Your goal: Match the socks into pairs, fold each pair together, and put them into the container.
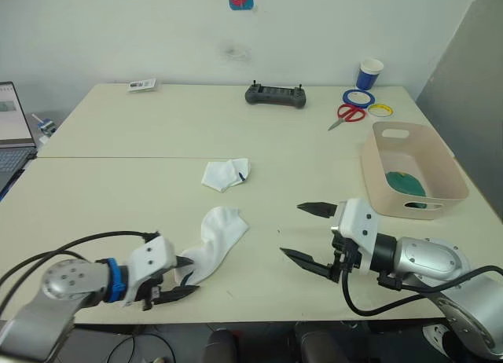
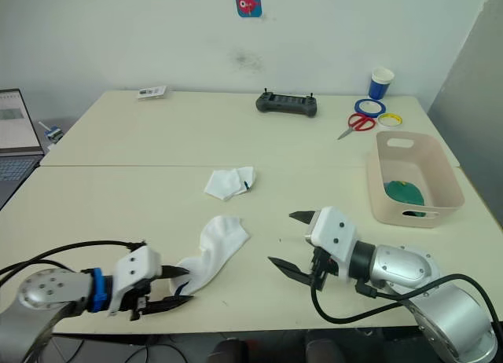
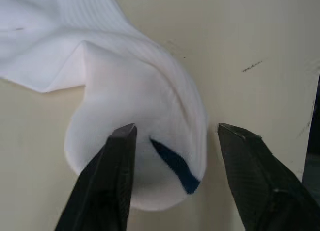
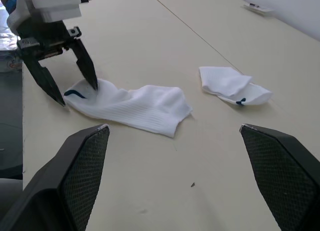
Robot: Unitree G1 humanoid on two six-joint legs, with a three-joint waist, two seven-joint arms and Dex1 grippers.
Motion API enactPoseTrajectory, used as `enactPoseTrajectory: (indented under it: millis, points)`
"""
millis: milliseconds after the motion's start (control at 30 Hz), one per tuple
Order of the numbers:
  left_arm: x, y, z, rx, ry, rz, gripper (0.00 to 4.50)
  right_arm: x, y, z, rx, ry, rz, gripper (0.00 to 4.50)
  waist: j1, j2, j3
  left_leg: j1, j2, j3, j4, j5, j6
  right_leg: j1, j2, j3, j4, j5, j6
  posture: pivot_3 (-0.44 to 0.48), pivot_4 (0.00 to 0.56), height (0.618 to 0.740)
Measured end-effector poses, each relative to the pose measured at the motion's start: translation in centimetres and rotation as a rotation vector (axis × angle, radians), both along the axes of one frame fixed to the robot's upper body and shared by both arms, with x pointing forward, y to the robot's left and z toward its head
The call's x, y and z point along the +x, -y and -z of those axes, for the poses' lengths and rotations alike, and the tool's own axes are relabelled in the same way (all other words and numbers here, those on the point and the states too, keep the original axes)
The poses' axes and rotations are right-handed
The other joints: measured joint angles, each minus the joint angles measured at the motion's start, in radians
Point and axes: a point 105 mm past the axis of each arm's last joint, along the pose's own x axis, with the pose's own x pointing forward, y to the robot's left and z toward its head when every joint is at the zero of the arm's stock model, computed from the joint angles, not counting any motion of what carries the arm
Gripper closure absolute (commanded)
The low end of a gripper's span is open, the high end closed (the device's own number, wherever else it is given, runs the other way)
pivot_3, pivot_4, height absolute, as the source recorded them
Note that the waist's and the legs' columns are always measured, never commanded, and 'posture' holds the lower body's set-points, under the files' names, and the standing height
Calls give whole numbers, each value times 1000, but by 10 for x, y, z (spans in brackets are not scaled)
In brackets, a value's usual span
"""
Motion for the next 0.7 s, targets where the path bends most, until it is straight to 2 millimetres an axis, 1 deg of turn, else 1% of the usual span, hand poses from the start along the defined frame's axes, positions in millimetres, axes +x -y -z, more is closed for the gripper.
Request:
enactPoseTrajectory:
  millis: [67,167,267,367,433,467,500,567,600,667,700]
  points:
    - [-1,-7,-7,5,55,32,73,-1,-2,4,-16,-3,-15,0,1,0,0,0,0,0,0,0,0,0,0,0,0,-1,-2,0,150,740]
    - [-12,-16,-3,55,92,149,73,0,-5,5,-31,10,-29,0,1,0,0,0,-1,2,0,0,0,0,-1,1,0,-1,-3,0,150,740]
    - [-10,-19,3,114,154,232,73,1,-8,3,-38,28,-38,0,5,0,0,0,-1,2,0,0,0,0,-1,1,0,-1,-2,0,150,740]
    - [-1,-22,17,187,200,271,73,1,-11,4,-42,27,-47,0,8,0,0,0,-1,2,0,0,0,0,-1,0,0,-1,-2,0,150,740]
    - [14,-15,16,186,282,279,73,4,-11,6,-54,26,-44,0,16,0,0,0,-1,2,0,0,0,1,-1,0,0,-1,-2,0,150,740]
    - [18,-12,16,183,296,281,73,5,-11,5,-60,32,-42,0,18,1,0,0,-1,2,0,0,0,1,-1,1,0,-1,-1,0,150,740]
    - [21,-8,16,180,312,286,468,7,-11,5,-71,43,-36,0,20,1,0,1,-1,2,0,0,0,1,-1,1,0,0,-1,0,150,740]
    - [21,-5,18,176,317,291,925,9,-9,6,-85,47,-29,0,21,1,0,1,-1,3,0,0,0,1,-2,1,0,0,-1,0,150,740]
    - [21,-3,20,170,319,291,1250,11,-8,9,-105,49,-23,0,21,1,-1,1,-1,4,0,0,0,1,-2,1,0,0,-1,0,150,740]
    - [21,1,22,156,319,287,1880,20,-6,13,-153,71,-12,0,21,2,-1,1,-1,4,0,0,0,1,-2,1,0,0,-1,0,150,740]
    - [18,2,25,147,312,287,2304,26,-4,14,-177,85,-2,0,21,2,-1,1,0,4,0,0,0,1,-2,1,0,0,-1,0,150,740]
